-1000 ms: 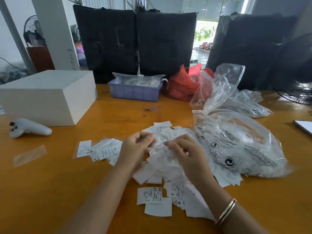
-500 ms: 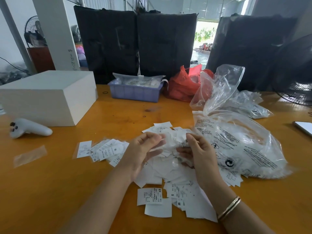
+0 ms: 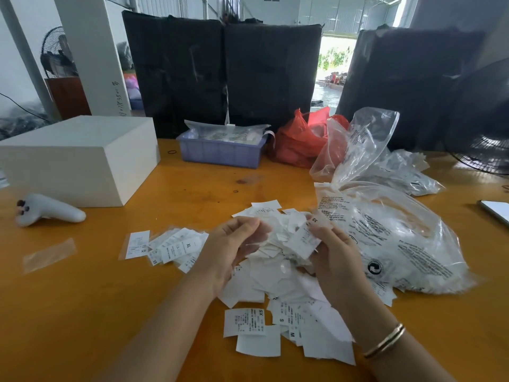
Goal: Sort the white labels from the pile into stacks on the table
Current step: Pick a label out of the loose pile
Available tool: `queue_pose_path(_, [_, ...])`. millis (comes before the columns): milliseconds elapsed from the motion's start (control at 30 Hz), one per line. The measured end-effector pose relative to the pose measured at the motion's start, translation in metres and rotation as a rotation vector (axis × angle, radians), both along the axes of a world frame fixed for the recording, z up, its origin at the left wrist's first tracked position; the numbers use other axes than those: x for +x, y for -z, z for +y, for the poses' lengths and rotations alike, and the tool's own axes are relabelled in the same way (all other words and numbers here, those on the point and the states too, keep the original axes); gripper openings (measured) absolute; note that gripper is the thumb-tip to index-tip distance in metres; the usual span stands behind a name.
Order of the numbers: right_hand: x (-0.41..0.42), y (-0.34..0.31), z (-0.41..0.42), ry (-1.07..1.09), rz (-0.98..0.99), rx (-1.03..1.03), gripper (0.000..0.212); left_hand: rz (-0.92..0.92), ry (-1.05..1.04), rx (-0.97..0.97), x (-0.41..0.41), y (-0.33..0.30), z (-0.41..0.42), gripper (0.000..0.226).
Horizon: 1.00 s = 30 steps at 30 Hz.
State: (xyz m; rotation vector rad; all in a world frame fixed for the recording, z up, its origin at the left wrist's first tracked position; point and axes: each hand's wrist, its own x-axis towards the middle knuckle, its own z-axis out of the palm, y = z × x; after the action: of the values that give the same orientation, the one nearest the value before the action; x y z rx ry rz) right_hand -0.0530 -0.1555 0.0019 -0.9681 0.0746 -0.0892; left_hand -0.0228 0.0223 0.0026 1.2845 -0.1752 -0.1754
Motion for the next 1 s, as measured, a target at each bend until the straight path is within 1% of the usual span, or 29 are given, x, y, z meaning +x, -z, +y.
queue_pose_path(100, [0.001,0.0,-0.001,-0.026,0.001,0.052,0.038,-0.003,0.005,-0.023,0.0,0.0,0.001,0.015])
queue_pose_path(167, [0.003,0.001,0.001,0.01,-0.029,0.066,0.05,-0.011,0.002,-0.034,0.0,0.001,0.002,0.022])
queue_pose_path(200, [0.003,0.001,0.002,0.026,-0.033,0.049,0.053,-0.018,-0.002,-0.029,0.0,0.002,0.002,0.027])
queue_pose_path(267, [0.002,0.002,0.002,0.035,-0.04,-0.002,0.049,-0.037,-0.014,0.006,0.001,0.003,0.002,0.032])
queue_pose_path(300, [0.002,0.002,0.002,0.037,-0.041,-0.039,0.042,-0.049,-0.022,0.03,0.001,0.003,0.002,0.029])
queue_pose_path(367, [0.0,0.0,0.002,0.032,-0.041,-0.139,0.02,-0.077,-0.035,0.083,0.002,0.004,0.002,0.016])
queue_pose_path(433, [-0.002,-0.001,0.003,0.038,-0.034,-0.257,0.006,-0.1,-0.04,0.138,0.003,0.005,0.002,0.01])
queue_pose_path(467, [-0.003,-0.001,0.004,0.056,-0.035,-0.327,0.006,-0.112,-0.04,0.166,0.003,0.006,0.002,0.01])
queue_pose_path(567, [-0.003,-0.001,0.006,0.091,-0.091,-0.574,0.023,-0.165,-0.033,0.253,0.002,0.005,0.003,0.009])
queue_pose_path(633, [-0.003,0.001,0.008,0.085,-0.128,-0.68,0.027,-0.178,-0.028,0.273,0.001,0.005,0.003,0.009])
queue_pose_path(733, [-0.004,0.002,0.01,0.09,-0.151,-0.736,0.021,-0.166,-0.015,0.266,0.001,0.004,0.002,0.01])
queue_pose_path(1000, [-0.007,-0.001,0.012,0.097,-0.187,-0.762,0.026,-0.142,0.012,0.278,0.0,0.002,0.002,0.014])
